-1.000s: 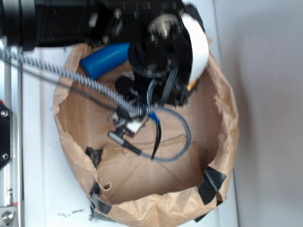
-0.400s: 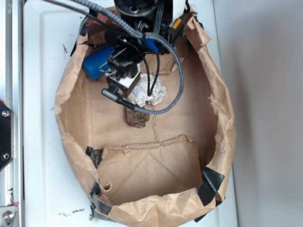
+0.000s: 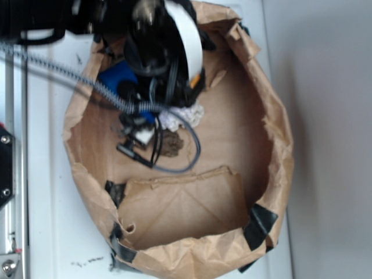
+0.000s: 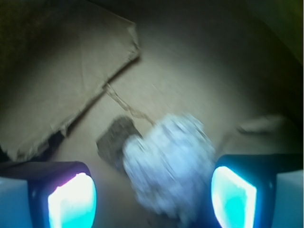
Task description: Grab the white paper.
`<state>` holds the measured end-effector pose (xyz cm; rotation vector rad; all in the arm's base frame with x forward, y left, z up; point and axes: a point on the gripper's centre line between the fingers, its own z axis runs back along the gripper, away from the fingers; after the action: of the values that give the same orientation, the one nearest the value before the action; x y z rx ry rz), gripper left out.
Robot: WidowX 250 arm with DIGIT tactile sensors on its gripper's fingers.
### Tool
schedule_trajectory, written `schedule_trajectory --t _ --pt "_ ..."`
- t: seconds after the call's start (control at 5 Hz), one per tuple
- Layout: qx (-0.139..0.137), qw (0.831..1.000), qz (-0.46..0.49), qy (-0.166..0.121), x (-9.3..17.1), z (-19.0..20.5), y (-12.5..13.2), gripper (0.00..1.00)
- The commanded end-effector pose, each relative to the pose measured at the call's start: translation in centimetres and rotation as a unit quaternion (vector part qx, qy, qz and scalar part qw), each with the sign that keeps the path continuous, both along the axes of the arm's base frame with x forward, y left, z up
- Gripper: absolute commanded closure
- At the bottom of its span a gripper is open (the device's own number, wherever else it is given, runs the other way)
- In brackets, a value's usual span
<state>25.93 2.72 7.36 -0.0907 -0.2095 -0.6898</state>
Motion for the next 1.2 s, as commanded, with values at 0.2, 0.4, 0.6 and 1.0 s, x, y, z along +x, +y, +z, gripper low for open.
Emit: schedule_trajectory --t 0.2,0.4,0.6,1.0 --pt "0.032 0.999 0.014 0.018 1.7 -2.9 -1.9 1.0" --pt "0.033 0.999 0.024 0.012 2.0 -2.7 -1.4 1.0" --pt "0.029 0.999 0.033 0.002 1.8 -2.3 -0.9 1.0" --pt "-0.028 0.997 0.049 -0.047 0.7 3.1 0.2 1.0"
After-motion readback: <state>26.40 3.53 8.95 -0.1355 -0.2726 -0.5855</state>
